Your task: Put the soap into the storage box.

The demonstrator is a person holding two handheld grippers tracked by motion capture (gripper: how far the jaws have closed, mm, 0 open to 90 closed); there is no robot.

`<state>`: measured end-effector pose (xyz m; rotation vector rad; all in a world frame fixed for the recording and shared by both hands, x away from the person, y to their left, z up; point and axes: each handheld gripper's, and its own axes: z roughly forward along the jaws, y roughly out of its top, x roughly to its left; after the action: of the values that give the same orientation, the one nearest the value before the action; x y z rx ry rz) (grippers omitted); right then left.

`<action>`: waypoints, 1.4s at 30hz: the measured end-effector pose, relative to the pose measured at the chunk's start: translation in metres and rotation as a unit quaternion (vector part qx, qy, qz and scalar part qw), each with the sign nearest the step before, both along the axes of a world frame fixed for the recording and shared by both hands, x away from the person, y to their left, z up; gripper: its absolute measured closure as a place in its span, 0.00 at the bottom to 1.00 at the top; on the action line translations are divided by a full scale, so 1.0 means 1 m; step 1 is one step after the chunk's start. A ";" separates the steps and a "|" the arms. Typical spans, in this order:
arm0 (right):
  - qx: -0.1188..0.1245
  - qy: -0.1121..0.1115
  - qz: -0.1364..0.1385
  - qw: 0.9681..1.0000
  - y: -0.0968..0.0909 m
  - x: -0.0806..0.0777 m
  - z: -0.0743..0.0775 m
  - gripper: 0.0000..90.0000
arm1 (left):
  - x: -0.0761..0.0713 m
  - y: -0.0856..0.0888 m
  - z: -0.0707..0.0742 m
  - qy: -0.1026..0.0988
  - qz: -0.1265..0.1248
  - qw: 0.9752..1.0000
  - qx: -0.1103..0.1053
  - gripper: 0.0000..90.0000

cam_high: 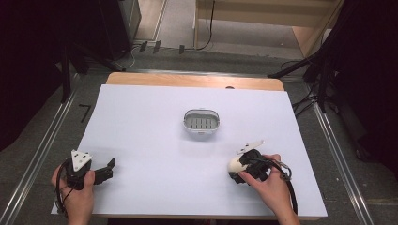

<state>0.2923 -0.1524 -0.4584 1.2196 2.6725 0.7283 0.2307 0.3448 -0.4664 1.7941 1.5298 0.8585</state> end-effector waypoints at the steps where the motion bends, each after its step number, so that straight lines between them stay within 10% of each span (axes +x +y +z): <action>1: 0.002 0.000 0.001 1.000 -0.001 0.000 0.000 0.27 | 0.000 0.000 0.000 0.001 -0.001 1.000 0.001 0.08; 42: 0.046 -0.015 -0.006 0.999 0.010 0.030 0.037 0.27 | 0.000 0.000 0.000 -0.002 0.001 1.000 -0.002 0.08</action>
<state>0.3219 -0.1421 -0.4212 1.2326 2.6324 0.8698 0.2305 0.3451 -0.4665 1.7868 1.5308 0.8596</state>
